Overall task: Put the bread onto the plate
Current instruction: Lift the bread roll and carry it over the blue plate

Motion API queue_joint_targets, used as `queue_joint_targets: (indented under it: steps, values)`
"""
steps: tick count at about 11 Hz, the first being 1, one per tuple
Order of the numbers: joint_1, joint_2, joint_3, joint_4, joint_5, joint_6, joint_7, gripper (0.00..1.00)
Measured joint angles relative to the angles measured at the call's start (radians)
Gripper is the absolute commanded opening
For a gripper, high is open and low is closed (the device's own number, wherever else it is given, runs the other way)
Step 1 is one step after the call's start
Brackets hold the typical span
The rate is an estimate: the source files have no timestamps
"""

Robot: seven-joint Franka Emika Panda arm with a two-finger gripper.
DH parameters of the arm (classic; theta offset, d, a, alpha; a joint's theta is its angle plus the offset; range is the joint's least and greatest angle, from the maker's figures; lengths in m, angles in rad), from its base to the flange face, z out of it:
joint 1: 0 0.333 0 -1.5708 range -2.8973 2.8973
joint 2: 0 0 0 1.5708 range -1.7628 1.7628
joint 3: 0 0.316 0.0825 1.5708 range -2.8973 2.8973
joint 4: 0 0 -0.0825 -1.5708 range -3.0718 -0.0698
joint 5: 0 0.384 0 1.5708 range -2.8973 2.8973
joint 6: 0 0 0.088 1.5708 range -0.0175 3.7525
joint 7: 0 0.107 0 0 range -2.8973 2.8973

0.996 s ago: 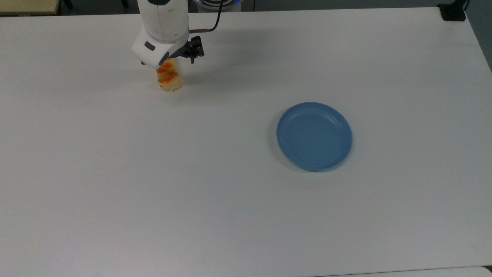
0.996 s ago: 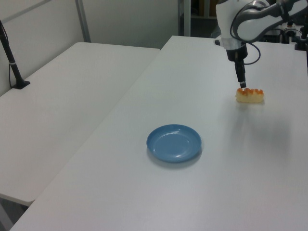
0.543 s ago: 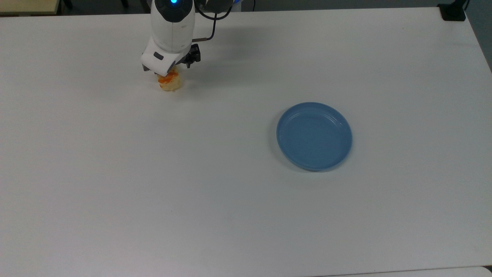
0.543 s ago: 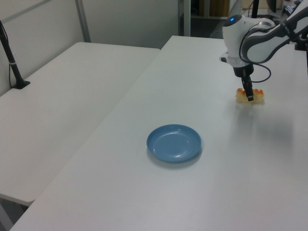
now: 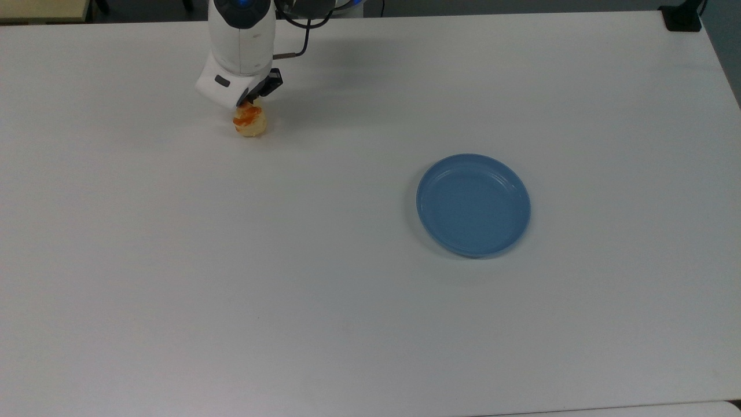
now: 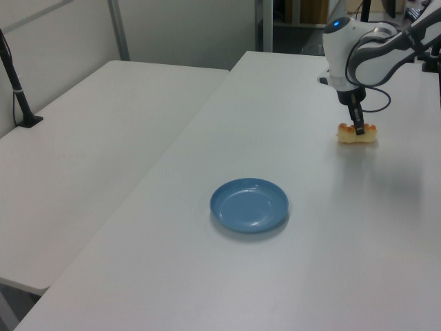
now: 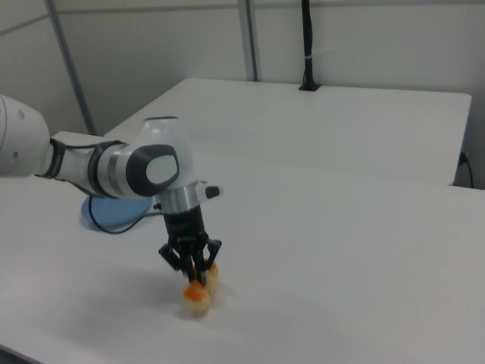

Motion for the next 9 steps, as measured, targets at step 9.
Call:
queue_joint_targets:
  steps: [9]
  values:
    - [0.374,0.235,0.029,0.578,0.258,-0.184,0.308,0.25]
